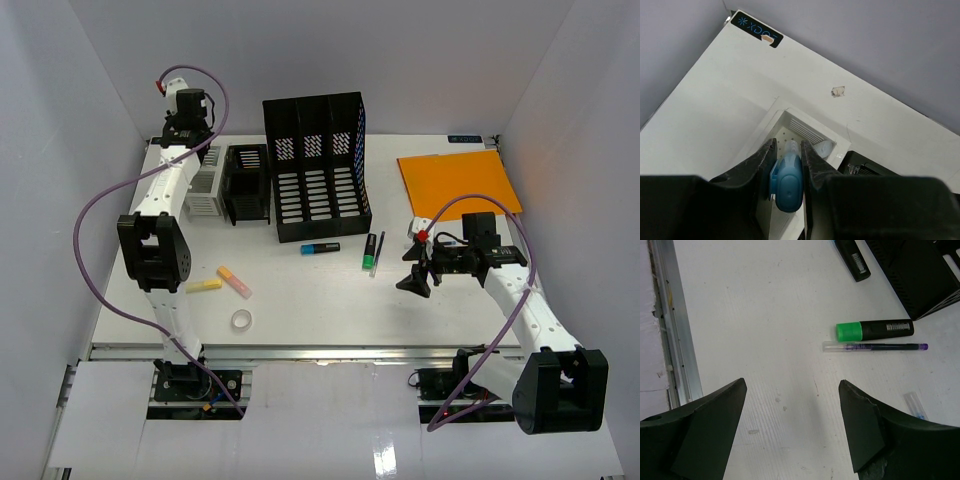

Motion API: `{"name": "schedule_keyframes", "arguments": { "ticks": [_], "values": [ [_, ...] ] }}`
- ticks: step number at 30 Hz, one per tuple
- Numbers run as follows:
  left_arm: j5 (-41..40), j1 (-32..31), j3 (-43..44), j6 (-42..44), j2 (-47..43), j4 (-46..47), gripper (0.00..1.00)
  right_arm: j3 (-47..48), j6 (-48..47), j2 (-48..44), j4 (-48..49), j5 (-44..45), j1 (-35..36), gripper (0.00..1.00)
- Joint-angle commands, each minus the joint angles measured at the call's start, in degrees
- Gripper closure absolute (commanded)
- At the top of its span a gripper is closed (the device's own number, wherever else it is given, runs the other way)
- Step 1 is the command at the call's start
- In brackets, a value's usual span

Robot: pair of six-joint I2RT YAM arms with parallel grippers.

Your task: Organize the desk

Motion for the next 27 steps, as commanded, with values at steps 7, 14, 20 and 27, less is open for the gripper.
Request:
{"name": "schedule_keyframes", "arguments": {
  "ticks": [7,14,20,27],
  "values": [
    [2.1,0.3,0.6,0.4,1.8,1.1,0.87,-0.1,-1.3,-0.6,-0.8,-1.6,-0.8,0.19],
    [5.7,0.7,-1.6,0.8,-0.3,0.4,0.17,-0.1,-1.5,-0.7,-1.2,-1.9,-1.3,0.19],
    [10.7,1.4,-3.9,-2.4,-6.8,-5.2,0.12,-0.1,-1.8,-1.0,-1.5,-2.4,-1.8,0.19],
    [24.7,1.8,-31.1,-20.1,-28.1,-8.1,0.4,-0.2,-2.0,-1.4,-1.9,-2.9,-2.5,0.19]
  ]
}}
